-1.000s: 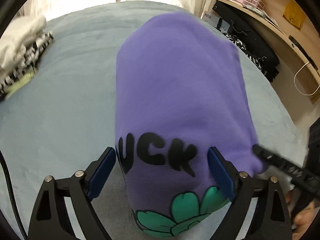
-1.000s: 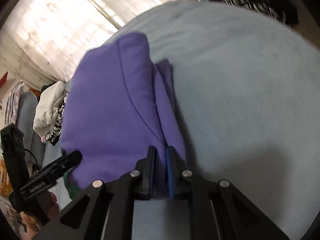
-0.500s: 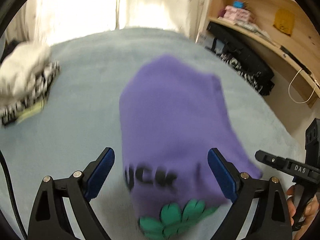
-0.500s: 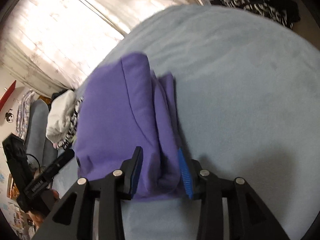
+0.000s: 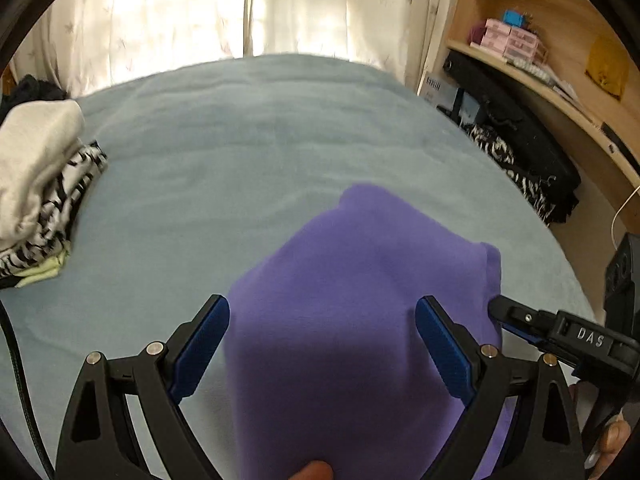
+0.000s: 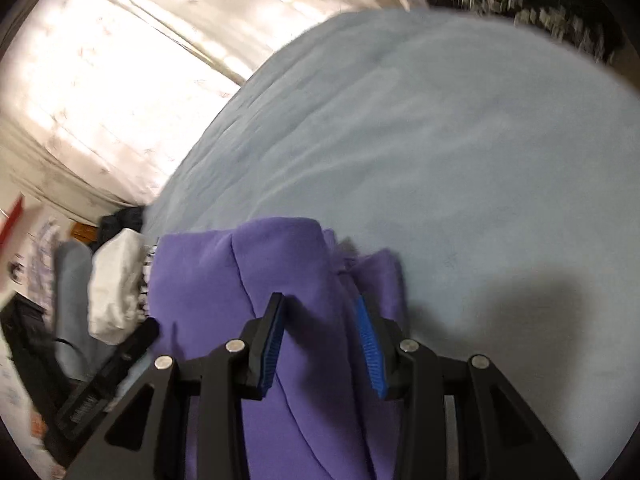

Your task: Fold large clothes

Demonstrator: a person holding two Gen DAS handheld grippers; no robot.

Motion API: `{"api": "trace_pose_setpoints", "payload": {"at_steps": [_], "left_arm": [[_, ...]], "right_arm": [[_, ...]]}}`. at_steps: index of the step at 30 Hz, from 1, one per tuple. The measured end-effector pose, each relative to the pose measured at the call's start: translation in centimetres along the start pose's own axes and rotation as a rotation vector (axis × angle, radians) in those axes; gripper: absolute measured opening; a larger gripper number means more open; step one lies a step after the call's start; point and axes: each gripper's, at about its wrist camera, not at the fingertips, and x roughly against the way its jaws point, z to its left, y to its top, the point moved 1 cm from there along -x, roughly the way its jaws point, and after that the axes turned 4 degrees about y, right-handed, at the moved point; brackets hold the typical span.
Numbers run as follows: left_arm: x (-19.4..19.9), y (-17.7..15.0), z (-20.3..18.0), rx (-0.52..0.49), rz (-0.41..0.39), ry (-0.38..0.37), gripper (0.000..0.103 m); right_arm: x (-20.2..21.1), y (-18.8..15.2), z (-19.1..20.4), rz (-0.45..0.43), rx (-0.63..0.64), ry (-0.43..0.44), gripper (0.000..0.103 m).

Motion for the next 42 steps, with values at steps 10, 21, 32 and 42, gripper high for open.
{"api": "trace_pose_setpoints", "payload": {"at_steps": [10,21,32,42], "left_arm": [[-6.9,-0.4,0.5,0.010,0.160,0.028,0.102],[-4.6,-1.2,0.6,0.028,0.109,0.038,0.103],[1.3,-7.6,0.2,-0.023,0.116,0.009,0.103],[-0.4,-9.1,1.5,0.050,0.164,-0.102,0.103]], "right_arm": [[-4.8,-0.8,-1.4,0.010,0.057,-0.095,0.018],[-1.8,-0.6,-1.9,0.049,0.011,-0.021,0.035],[1.3,-5.1,-7.5,0.242,-0.091,0.189,0.085],[-2.8,-5.8,-5.1,0.294,-0.059,0.236,0.091]]}}
